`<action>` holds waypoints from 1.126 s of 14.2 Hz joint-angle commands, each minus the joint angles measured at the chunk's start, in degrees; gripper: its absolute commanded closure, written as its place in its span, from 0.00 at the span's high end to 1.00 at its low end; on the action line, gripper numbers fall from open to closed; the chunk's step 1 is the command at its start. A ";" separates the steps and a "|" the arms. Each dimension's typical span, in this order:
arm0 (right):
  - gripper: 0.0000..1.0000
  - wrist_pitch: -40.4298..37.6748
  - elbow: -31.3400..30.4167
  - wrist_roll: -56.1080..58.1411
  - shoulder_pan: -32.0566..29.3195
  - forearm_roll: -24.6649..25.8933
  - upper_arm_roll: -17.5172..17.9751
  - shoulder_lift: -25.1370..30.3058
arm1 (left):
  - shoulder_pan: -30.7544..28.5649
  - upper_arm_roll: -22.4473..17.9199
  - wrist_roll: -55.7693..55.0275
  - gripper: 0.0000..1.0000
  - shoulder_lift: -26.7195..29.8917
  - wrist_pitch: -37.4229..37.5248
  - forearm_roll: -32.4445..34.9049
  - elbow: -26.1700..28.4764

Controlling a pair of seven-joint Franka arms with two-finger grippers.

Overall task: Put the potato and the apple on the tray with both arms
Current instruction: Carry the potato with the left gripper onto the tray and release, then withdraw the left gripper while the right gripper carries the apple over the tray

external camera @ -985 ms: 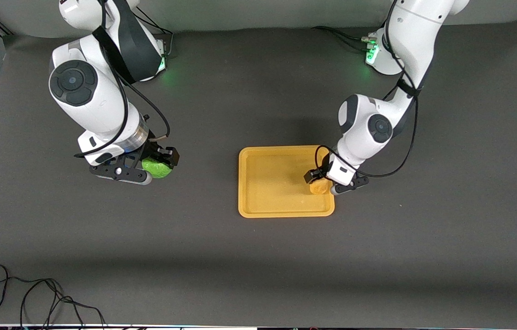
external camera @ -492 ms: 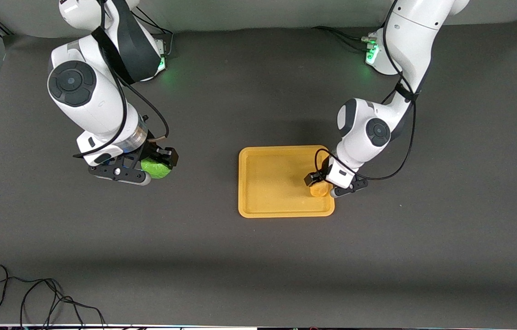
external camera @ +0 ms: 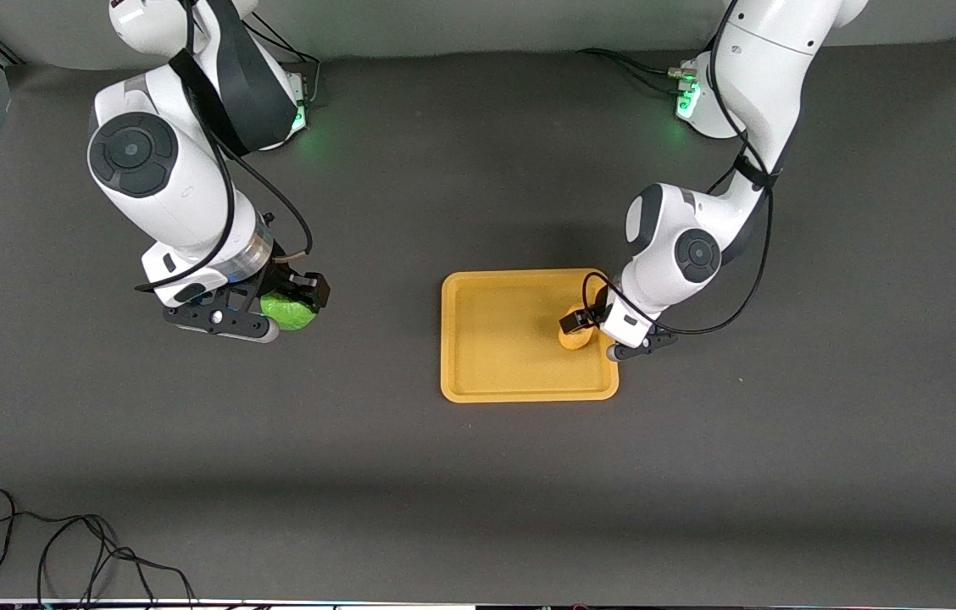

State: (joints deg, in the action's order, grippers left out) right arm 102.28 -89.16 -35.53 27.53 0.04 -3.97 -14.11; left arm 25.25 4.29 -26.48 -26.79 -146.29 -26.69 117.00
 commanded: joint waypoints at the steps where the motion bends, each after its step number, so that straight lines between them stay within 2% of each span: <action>1: 0.44 -1.03 0.91 1.34 -0.11 -1.19 -0.25 -0.12 | -0.20 -1.90 0.11 1.00 2.44 7.30 1.46 -1.24; 3: 0.44 -0.94 1.00 1.34 -0.11 -1.19 -0.16 -0.21 | -0.29 -4.18 0.02 1.00 3.32 16.34 1.55 -5.53; 5: 0.44 -0.59 1.44 1.16 -0.02 -1.19 -0.08 -0.56 | -0.37 -8.39 -0.24 1.00 4.73 28.36 3.82 -12.03; 8: 0.44 -0.68 6.78 -1.11 0.94 -1.19 0.98 -3.54 | -0.55 -15.51 1.77 1.00 6.75 40.53 6.82 -18.72; 10: 0.44 -0.68 11.61 -6.20 3.48 -1.19 1.07 -6.70 | -0.55 -19.21 4.58 1.00 9.38 41.96 8.66 -19.09; 12: 0.44 -0.59 15.57 -11.38 7.16 -0.92 1.07 -10.56 | -0.64 -22.73 9.31 1.00 12.71 42.14 14.35 -18.48; 16: 0.44 -0.42 28.22 -25.35 15.34 -0.75 0.98 -21.54 | -6.25 -24.32 27.32 1.00 20.18 44.77 18.59 -17.42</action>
State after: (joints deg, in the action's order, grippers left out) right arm 102.88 -71.04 -54.33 39.48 -0.40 -2.41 -27.82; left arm 21.14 -19.87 -6.31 -11.74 -103.37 -10.19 97.85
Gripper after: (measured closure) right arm 0.295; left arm 0.000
